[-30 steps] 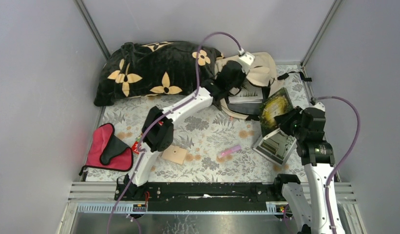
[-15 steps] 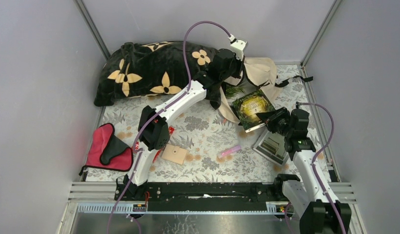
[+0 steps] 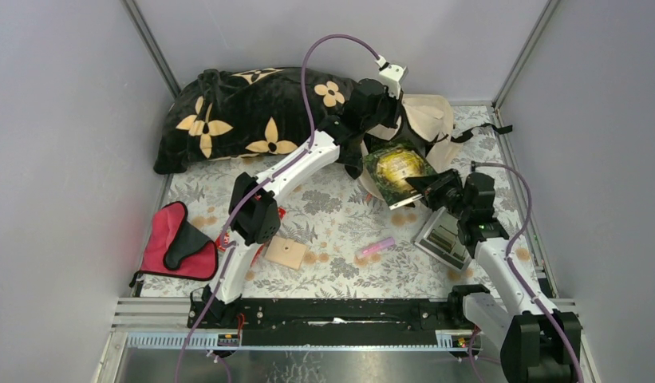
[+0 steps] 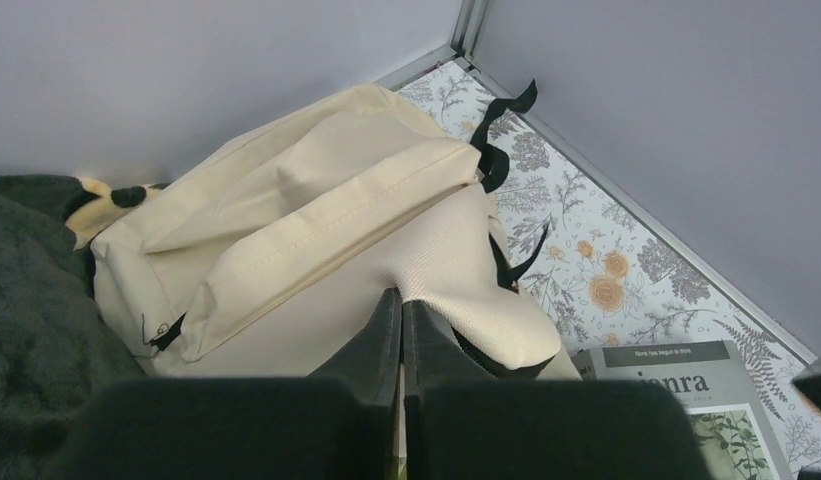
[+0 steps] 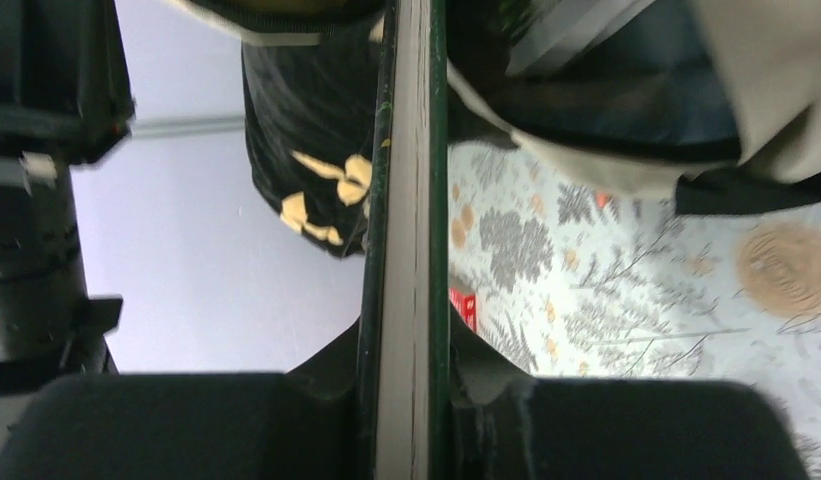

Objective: Pack the student bag
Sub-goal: Place the book in the student bag.

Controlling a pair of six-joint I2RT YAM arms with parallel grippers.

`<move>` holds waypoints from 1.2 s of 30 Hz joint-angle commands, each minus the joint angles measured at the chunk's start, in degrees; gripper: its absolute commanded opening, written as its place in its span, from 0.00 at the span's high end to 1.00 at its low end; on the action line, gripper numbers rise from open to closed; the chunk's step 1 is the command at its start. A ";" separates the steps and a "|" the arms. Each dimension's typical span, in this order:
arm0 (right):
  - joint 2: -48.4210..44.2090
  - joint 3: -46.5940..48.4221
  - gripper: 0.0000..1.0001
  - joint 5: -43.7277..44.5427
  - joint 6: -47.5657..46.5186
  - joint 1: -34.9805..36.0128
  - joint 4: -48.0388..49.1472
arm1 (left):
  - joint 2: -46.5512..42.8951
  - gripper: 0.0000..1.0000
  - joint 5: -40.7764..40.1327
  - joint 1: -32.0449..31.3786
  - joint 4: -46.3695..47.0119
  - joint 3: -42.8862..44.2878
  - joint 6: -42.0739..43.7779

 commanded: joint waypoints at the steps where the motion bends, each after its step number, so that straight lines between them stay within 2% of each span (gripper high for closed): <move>1: -3.07 2.66 1.00 0.63 2.88 6.43 7.78 | 0.17 1.00 1.52 -0.27 4.72 4.57 -1.43; 4: -4.36 1.62 1.00 5.13 2.49 7.77 6.66 | 0.26 1.00 1.57 -0.32 4.54 4.66 -2.04; 9: -1.07 0.96 1.00 13.09 2.91 7.80 12.56 | -0.55 1.00 1.33 -0.32 4.49 3.33 -2.08; 14: 9.42 6.70 1.00 21.76 5.79 8.66 13.47 | -1.43 1.00 2.12 -0.26 4.52 1.94 -2.61; 21: 24.45 14.95 1.00 41.86 8.64 12.48 13.74 | -2.34 1.00 6.94 -0.30 4.51 1.24 -2.88; 24: 31.28 21.05 1.00 47.35 10.25 12.80 9.04 | -3.12 1.00 10.92 -0.36 6.45 -1.57 -2.98; 29: 42.90 27.49 1.00 48.90 13.61 12.87 8.69 | -3.14 1.00 11.87 -0.36 6.12 -2.19 -3.32; 33: 48.66 30.69 0.99 47.23 13.38 12.79 10.30 | -2.96 1.00 11.20 -0.30 4.95 -1.33 -2.86; 36: 51.47 32.29 0.81 44.52 11.76 12.62 10.68 | -3.37 1.00 10.65 -0.32 4.75 -1.29 -2.31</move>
